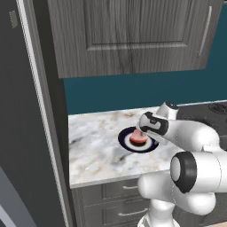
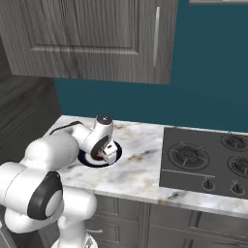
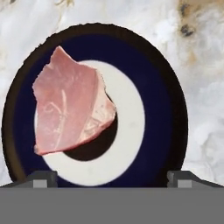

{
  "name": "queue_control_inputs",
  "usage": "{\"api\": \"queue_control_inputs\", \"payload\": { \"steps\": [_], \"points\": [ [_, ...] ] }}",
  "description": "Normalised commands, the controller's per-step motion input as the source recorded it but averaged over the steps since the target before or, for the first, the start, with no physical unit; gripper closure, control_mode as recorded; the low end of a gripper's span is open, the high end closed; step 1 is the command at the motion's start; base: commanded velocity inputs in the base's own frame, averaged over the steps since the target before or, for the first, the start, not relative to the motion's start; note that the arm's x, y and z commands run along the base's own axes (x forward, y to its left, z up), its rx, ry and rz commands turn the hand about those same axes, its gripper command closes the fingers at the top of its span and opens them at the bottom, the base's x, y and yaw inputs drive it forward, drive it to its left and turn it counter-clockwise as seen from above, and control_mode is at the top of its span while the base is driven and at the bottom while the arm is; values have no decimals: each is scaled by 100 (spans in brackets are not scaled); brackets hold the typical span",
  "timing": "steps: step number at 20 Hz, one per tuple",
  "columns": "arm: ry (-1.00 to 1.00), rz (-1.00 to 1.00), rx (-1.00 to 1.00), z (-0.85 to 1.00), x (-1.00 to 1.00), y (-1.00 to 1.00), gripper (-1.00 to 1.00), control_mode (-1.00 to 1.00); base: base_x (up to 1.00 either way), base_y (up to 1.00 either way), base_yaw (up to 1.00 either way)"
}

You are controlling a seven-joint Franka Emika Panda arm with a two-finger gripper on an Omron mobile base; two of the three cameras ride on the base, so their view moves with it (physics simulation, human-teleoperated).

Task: Place the steak on the counter behind the older steak on the same shelf of the fridge to maintain FIFO order. Close the fridge door when finished.

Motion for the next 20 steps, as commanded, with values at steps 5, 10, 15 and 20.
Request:
{"api": "queue_control_inputs", "payload": {
  "steps": [5, 10, 15, 20],
  "points": [
    [0, 0, 0, -22, 28, 0, -100, -100, 0, 0, 0],
    [0, 0, 0, -28, 23, 0, -100, -100, 0, 0, 0],
    [0, 0, 0, -23, 24, 0, -100, -100, 0, 0, 0],
    [0, -1, 0, -15, 31, 14, -100, -100, 0, 0, 0]
  ]
}}
